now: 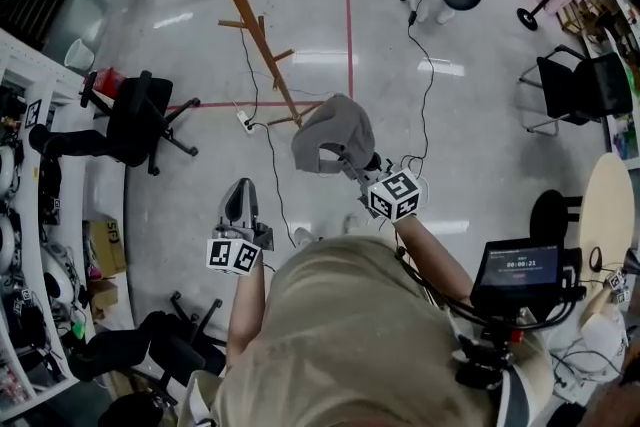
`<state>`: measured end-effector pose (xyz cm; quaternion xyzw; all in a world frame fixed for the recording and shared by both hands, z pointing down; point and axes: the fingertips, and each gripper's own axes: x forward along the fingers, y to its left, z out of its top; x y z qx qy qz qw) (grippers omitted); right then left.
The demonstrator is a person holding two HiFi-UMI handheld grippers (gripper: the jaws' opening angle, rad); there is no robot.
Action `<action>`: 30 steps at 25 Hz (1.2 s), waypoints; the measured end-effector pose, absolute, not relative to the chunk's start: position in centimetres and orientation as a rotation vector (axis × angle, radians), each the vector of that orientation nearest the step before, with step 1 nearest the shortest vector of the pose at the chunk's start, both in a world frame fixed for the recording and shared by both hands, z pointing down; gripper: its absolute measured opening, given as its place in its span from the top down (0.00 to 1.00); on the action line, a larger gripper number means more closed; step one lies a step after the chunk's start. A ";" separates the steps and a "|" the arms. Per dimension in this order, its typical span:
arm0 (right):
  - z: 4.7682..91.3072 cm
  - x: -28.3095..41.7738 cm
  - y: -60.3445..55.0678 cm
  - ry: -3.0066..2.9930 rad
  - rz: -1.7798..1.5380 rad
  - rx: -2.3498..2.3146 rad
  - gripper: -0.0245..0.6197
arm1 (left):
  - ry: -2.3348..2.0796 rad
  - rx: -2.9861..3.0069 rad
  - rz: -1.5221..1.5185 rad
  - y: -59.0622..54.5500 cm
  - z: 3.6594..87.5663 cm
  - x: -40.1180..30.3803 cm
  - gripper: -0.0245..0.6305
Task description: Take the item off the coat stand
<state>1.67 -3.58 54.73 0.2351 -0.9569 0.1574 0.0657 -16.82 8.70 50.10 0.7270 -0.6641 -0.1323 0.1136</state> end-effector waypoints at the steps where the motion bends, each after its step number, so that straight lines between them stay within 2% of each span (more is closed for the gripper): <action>1: 54.5 1.6 -3.7 -2.894 0.475 0.708 0.92 | -1.952 2.131 -0.384 8.6 50.0 -16.9 0.93; 22: 54.0 1.4 -3.7 -2.905 0.461 0.777 0.92 | -1.920 2.166 -0.355 8.5 49.3 -17.6 0.93; 30: 53.7 2.2 -2.4 -2.866 0.447 0.807 0.92 | -1.823 2.188 -0.341 8.7 50.5 -15.5 0.93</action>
